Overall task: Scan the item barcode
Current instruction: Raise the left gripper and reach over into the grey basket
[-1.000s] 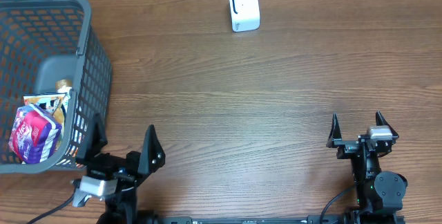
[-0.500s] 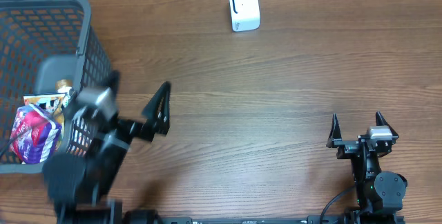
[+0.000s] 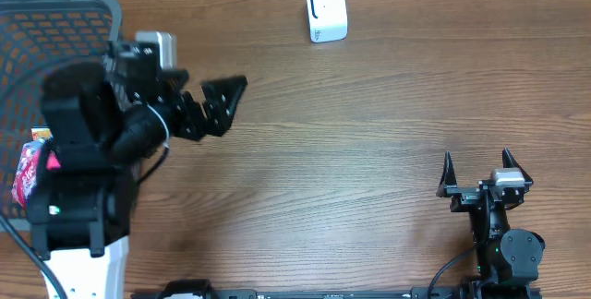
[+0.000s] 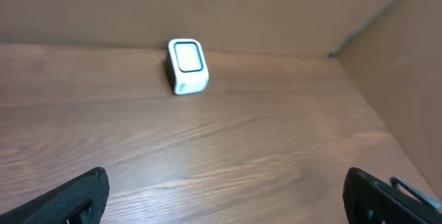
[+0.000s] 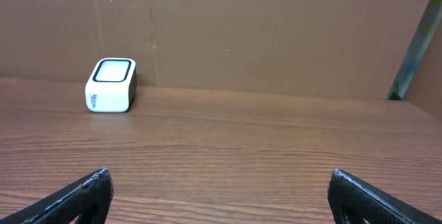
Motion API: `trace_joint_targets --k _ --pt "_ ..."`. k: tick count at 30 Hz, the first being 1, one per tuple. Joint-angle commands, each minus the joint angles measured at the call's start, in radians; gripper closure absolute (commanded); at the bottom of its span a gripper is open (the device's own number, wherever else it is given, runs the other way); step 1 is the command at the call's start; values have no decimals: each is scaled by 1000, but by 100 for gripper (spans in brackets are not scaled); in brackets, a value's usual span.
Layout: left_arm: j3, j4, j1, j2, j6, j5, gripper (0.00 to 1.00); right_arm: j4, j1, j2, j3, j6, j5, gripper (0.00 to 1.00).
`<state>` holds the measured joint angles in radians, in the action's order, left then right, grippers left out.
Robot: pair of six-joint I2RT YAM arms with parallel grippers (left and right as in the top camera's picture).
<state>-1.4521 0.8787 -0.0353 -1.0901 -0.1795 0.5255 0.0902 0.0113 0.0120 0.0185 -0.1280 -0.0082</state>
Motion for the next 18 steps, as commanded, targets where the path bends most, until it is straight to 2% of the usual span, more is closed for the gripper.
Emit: trace_joint_targets --k 1,5,8,9,14,18 --pt "-37 87 -3 -60 55 -72 0 -6 -5 -9 -10 0 7 0" --pt "-43 106 -3 -104 71 -87 0 -6 -5 -9 -10 0 7 0" --pt "-105 153 -3 -140 13 -174 0 -6 -5 -9 -10 0 7 0" --pt "-190 233 -3 -185 -20 -224 0 -6 -5 -9 -10 0 7 0" --pt "-455 485 -3 -326 -27 -401 0 -6 -5 -9 -10 0 7 0" --pt "-591 565 -5 -375 -39 -612 0 -6 -5 -9 -10 0 7 0"
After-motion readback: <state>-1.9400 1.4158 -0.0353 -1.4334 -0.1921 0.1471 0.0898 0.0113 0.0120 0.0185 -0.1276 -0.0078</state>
